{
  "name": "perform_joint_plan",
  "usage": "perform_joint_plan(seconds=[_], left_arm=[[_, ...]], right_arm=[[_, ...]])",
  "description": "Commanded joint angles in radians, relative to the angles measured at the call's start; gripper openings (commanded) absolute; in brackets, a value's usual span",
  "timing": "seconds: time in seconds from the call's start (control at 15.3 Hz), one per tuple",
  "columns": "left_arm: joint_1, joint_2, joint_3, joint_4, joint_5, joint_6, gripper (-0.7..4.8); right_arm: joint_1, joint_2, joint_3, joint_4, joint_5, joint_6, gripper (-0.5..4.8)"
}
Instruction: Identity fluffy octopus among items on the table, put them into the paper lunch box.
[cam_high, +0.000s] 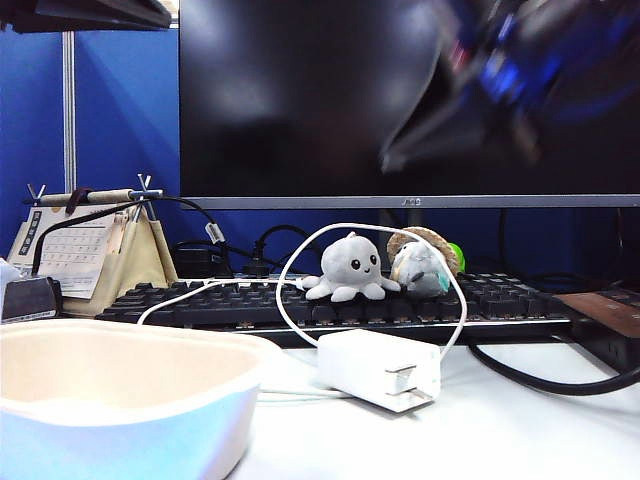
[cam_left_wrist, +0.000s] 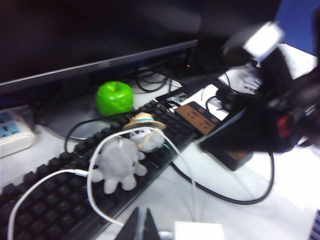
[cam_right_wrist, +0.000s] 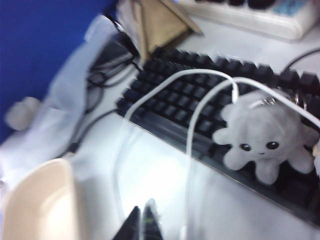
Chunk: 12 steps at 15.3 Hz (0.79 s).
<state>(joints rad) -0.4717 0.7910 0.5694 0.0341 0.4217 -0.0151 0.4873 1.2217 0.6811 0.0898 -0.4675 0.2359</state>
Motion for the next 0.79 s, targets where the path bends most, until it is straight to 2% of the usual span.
perform_joint_plan(seconds=[0.07,0.59,0.72,0.79], left_arm=[[0.0,0.011,0.005,0.012,0.001,0.008,-0.04],[0.0,0.014,0.005,0.012,0.002,0.008,-0.04],[0.0,0.015,0.005,0.012,0.002,0.008,-0.04],[0.0,0.015,0.005,0.013,0.002,0.008,-0.04]], right_arm=[[0.003,0.143,0.007,0.189,-0.002,0.002,2.34],[0.005,0.25,0.008,0.372,0.121,-0.006,2.35],[0.005,0.254,0.009,0.388,0.136,-0.065,2.36],[0.005,0.262,0.01,0.393,0.137,-0.083,2.52]])
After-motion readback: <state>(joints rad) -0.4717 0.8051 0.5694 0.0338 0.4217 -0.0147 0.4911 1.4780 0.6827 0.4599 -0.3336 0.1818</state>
